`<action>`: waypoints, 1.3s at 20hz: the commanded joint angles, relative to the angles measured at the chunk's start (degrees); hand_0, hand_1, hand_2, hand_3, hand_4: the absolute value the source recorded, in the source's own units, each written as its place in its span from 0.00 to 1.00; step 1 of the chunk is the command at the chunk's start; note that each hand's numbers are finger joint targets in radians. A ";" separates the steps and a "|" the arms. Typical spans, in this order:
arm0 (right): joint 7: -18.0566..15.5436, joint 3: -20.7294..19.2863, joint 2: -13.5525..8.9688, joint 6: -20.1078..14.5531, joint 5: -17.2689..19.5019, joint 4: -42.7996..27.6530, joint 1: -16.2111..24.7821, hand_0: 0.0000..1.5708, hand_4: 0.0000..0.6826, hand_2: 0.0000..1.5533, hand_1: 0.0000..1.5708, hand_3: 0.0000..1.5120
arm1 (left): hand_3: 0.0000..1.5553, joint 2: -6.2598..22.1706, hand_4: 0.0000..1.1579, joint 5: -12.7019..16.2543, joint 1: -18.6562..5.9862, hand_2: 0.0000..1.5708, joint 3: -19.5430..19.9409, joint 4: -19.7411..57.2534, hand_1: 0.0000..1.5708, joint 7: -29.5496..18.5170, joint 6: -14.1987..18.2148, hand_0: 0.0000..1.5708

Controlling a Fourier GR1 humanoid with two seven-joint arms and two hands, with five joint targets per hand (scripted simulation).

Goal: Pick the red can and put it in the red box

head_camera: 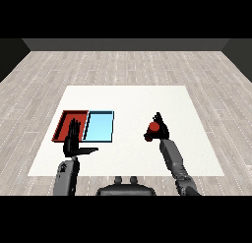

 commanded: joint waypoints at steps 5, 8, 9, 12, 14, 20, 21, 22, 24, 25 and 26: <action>0.96 1.07 2.25 -2.49 0.14 -1.51 2.27 0.00 0.00 0.23 0.00 0.08 | 0.00 2.22 0.00 2.59 -3.24 0.00 2.38 1.22 0.00 2.49 -1.66 0.00; 1.34 0.36 -1.15 -4.28 1.64 -0.51 0.29 0.94 0.85 0.95 0.94 0.95 | 0.00 0.16 0.00 -0.46 0.73 0.00 -0.72 -5.17 0.00 3.94 1.19 0.00; 2.46 1.01 -0.30 -6.00 2.48 0.03 -0.22 0.94 0.96 0.94 0.94 0.95 | 0.00 2.86 0.00 2.57 -4.73 0.00 3.90 3.89 0.00 0.31 -1.61 0.00; 0.20 1.01 0.83 -8.20 3.29 0.88 -0.91 0.95 0.98 0.95 0.95 0.95 | 0.00 2.01 0.00 2.50 -1.59 0.00 3.28 4.25 0.00 -3.85 -2.77 0.00; 1.98 1.36 0.90 -10.06 4.27 1.58 -3.82 0.95 0.98 0.94 0.95 0.95 | 0.00 -0.89 0.00 -2.07 -3.64 0.00 -0.67 1.22 0.00 1.02 2.83 0.00; -1.76 4.32 1.71 -10.66 7.15 -3.37 1.33 0.93 0.95 0.93 0.93 0.94 | 0.00 -0.11 0.00 -1.47 -2.58 0.00 0.05 3.81 0.00 -2.21 0.93 0.00; 0.30 1.89 -1.69 -8.27 5.64 -0.86 -1.56 0.93 0.95 0.94 0.93 0.94 | 0.00 1.19 0.00 -0.60 -0.76 0.00 0.70 3.68 0.00 -3.00 -1.16 0.00; 3.51 3.26 -0.82 -9.50 5.59 -7.39 0.41 0.94 0.96 0.94 0.94 0.94 | 0.00 -0.62 0.00 -1.54 -1.65 0.00 -0.64 5.75 0.00 -4.79 -0.12 0.00; 3.57 3.80 0.34 -10.09 5.11 -11.85 2.76 0.93 0.97 0.93 0.93 0.93 | 0.00 0.38 0.00 -0.57 -3.13 0.00 -0.47 4.22 0.00 -1.24 -0.88 0.00; 1.81 3.86 1.16 -11.37 6.13 -9.13 1.41 0.93 0.96 0.93 0.93 0.93 | 0.00 -0.78 0.00 -1.91 -0.24 0.00 -2.67 -1.30 0.00 1.09 0.54 0.00; 3.38 4.26 0.89 -10.88 5.55 -13.17 2.40 0.92 0.96 0.93 0.92 0.93 | 0.00 -0.71 0.00 -2.01 -3.23 0.00 -2.72 -0.03 0.00 2.74 0.94 0.00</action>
